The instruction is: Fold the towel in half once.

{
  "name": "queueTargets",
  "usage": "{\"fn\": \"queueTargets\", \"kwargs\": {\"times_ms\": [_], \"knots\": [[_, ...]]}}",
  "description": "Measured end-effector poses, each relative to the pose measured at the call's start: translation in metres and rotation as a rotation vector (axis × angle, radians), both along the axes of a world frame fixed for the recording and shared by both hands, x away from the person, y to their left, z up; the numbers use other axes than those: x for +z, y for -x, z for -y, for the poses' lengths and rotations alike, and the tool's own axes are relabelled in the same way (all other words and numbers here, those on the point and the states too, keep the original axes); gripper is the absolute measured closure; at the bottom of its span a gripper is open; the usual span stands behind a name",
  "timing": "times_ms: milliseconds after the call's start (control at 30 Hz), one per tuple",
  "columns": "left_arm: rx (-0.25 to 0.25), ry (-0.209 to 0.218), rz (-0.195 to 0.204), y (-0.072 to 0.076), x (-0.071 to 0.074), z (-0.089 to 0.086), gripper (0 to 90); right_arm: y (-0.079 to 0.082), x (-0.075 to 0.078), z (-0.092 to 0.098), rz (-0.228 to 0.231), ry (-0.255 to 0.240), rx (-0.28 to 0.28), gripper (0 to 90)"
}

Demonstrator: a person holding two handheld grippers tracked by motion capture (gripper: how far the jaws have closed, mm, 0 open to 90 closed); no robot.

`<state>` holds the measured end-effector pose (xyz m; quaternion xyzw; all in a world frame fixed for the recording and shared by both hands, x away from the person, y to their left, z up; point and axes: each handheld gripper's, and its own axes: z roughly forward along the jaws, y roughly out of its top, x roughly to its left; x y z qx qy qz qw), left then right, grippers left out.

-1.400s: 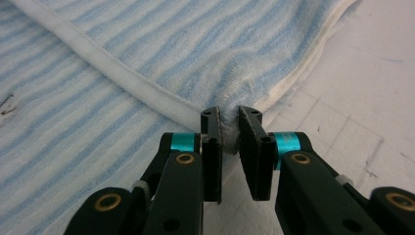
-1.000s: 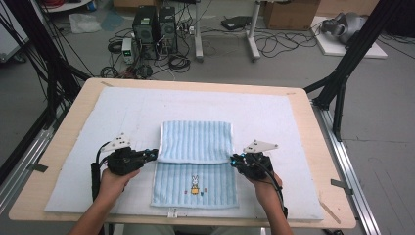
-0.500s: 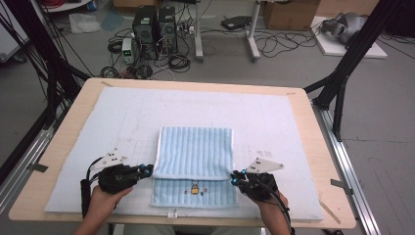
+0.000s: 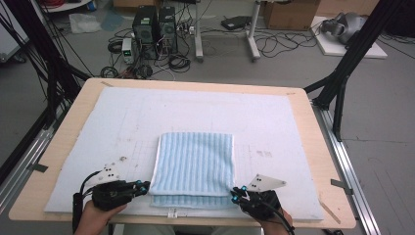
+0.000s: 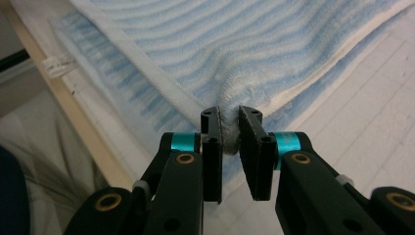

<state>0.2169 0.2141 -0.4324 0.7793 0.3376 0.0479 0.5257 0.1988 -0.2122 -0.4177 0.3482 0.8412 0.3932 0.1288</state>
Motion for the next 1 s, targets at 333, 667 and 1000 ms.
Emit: {"fn": "queueTargets", "kwargs": {"times_ms": [333,667,1000], "knots": [[-0.042,-0.03,-0.024,0.01,-0.006,0.001,88.7,0.017,-0.006,-0.001,-0.023,0.064,0.001,71.6],[0.076,0.013,0.0,-0.017,0.002,-0.003,62.5,-0.01,-0.006,0.009,0.01,-0.004,-0.105,58.2],[0.136,0.096,0.035,-0.072,0.01,-0.005,49.8,-0.06,-0.008,0.004,0.048,-0.051,-0.147,56.7]]}}
